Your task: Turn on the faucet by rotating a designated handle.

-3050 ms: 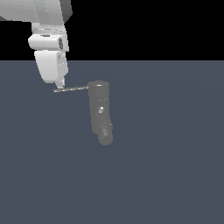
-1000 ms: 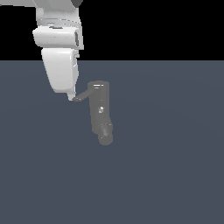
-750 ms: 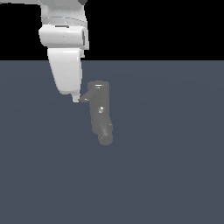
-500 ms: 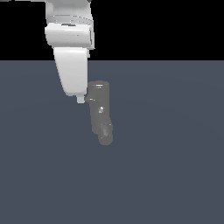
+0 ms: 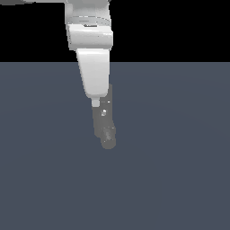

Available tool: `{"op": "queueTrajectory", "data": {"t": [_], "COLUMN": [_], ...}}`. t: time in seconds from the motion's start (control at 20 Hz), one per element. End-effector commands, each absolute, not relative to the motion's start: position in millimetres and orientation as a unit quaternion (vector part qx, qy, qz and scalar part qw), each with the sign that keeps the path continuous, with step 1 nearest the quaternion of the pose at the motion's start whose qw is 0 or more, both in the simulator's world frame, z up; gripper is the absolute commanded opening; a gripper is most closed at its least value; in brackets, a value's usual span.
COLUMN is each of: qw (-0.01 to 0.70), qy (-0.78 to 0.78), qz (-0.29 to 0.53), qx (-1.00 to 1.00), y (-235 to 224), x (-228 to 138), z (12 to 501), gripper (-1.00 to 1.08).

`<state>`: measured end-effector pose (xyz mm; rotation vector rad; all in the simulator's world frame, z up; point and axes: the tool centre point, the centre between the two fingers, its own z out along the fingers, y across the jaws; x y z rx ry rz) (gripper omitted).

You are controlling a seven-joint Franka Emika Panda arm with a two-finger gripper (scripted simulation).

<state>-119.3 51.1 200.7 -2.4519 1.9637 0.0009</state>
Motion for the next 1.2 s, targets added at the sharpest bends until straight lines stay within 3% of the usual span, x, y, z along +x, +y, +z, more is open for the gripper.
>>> {"op": "queueTrajectory", "data": {"t": [0.0, 0.55, 0.65, 1.15], "qw": [0.001, 0.0, 0.0, 0.0], "qy": [0.63, 0.632, 0.621, 0.624], "qz": [0.0, 0.0, 0.0, 0.0], "qx": [-0.776, -0.775, -0.784, -0.781], "y": [30, -32, -14, -37], "x": [-115, -102, -102, -71], "z": [201, 201, 201, 201], "gripper": [-1.0, -1.0, -1.0, -1.0]}}
